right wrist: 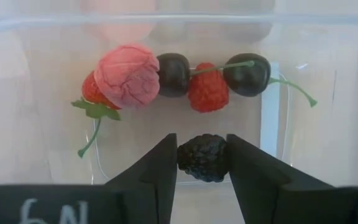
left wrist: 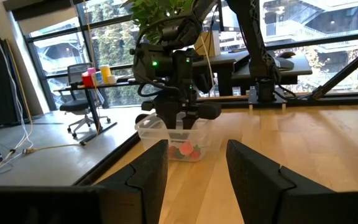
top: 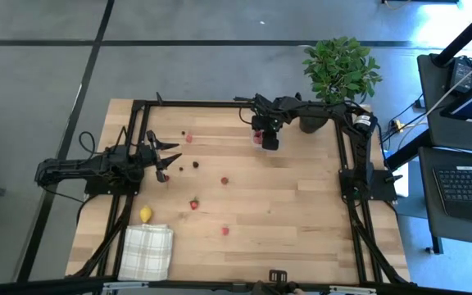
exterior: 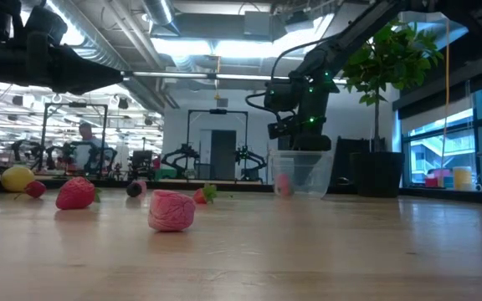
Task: Pick and placing Produce into tupperware
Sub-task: Put the right blackberry into the transparent bin, then put the top strawberry into the transparent bin
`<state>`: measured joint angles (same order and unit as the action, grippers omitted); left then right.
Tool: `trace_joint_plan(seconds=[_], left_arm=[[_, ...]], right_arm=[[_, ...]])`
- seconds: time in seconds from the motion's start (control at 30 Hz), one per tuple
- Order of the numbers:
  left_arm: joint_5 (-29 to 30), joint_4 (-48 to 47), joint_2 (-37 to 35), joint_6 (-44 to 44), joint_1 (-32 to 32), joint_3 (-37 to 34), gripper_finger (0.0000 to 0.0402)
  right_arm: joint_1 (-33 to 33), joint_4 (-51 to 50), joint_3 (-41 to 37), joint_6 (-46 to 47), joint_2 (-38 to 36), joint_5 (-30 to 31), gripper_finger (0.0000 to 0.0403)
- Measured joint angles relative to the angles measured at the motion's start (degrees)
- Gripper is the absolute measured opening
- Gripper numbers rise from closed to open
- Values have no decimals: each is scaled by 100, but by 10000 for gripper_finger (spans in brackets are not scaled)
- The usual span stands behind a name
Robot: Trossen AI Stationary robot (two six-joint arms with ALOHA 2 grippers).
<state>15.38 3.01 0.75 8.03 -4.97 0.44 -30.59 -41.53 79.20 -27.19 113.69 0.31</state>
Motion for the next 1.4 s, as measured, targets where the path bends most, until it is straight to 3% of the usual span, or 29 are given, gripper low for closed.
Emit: trace_joint_plan(seconds=[0.77, 1.23, 1.4], left_arm=[[-2, 0, 0, -2, 0, -1, 157], [-2, -2, -1, -4, 0, 0, 157], [-2, -1, -1, 0, 0, 0, 157]], right_arm=[[0, -50, 2, 317, -28, 3, 148], [99, -761, 671, 857, -920, -9, 148], [374, -744, 717, 1373, -1577, -838, 148]])
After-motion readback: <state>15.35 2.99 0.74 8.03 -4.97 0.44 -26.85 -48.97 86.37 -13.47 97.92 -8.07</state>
